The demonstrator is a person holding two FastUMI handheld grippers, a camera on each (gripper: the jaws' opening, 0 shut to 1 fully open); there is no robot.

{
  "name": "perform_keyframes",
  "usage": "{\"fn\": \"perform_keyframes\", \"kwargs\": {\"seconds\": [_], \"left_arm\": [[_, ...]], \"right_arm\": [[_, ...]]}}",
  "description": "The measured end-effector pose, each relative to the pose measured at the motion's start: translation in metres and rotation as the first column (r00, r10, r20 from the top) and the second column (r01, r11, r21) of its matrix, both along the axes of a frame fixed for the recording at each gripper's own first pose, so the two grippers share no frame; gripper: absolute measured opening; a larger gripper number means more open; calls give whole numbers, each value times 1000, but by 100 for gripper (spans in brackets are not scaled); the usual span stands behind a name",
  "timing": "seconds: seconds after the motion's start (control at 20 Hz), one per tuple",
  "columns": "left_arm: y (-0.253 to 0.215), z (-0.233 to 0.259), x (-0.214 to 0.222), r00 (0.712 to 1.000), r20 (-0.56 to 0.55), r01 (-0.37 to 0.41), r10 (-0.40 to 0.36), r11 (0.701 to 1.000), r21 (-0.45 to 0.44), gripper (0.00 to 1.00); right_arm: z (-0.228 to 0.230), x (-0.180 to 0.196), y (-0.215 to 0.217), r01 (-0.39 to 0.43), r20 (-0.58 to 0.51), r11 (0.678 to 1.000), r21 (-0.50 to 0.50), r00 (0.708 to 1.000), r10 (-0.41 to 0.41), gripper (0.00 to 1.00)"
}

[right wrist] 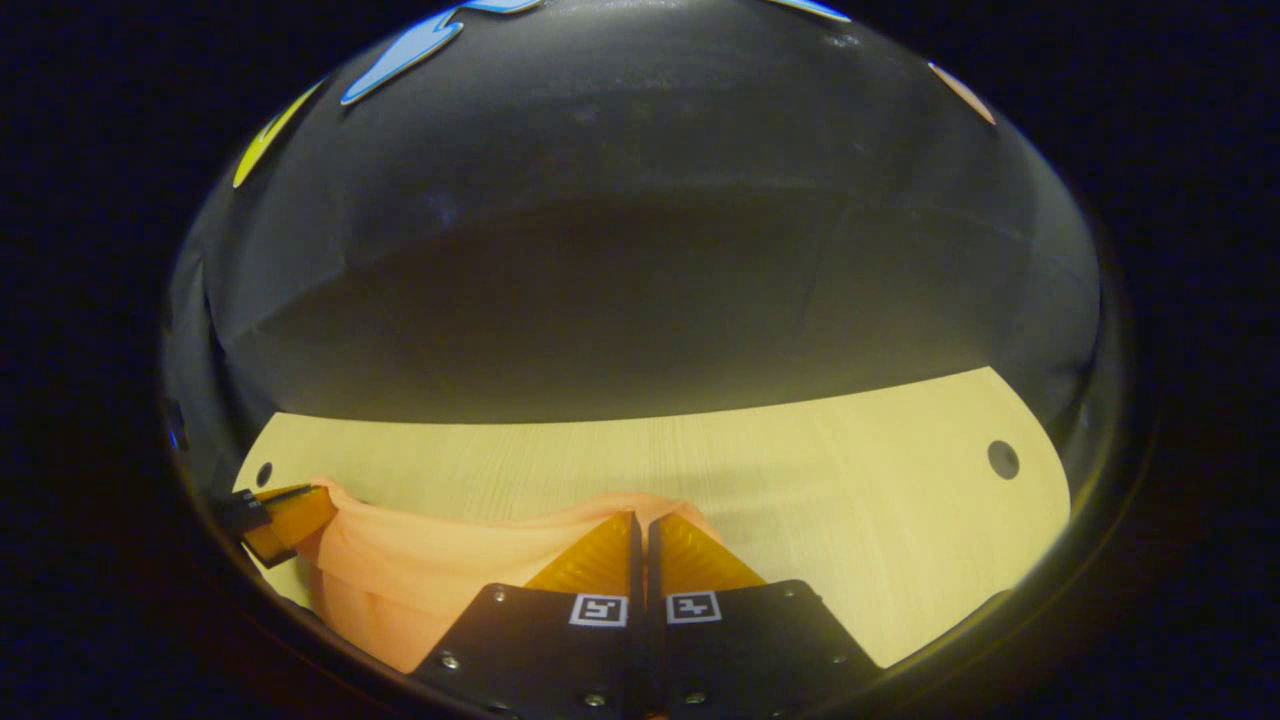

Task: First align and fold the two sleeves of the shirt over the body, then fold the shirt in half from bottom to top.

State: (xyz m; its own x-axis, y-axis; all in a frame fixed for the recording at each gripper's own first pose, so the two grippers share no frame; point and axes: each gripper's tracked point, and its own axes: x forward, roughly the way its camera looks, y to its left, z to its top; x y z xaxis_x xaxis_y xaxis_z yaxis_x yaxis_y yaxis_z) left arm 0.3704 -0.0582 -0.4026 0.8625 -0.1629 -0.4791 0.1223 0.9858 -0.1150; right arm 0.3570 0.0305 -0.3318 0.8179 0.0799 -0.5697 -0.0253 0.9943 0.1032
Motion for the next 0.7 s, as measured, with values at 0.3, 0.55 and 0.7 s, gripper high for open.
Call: {"fn": "perform_keyframes", "kwargs": {"seconds": [0.3, 0.55, 0.7], "left_arm": [[3, -20, -1, 999, -29, -44, 42, 998, -51, 5], [0, -23, -4, 999, -49, -25, 24, 999, -23, 11], [2, -15, -7, 998, -45, -41, 41, 999, 5, 59]], "right_arm": [[-5, -3, -2, -25, -41, 999, -28, 999, 24, 4], [-9, -6, 1, -6, -61, 1000, -9, 998, 6, 2], [-8, -7, 1, -3, -71, 1000, -7, 997, 3, 6]]}}
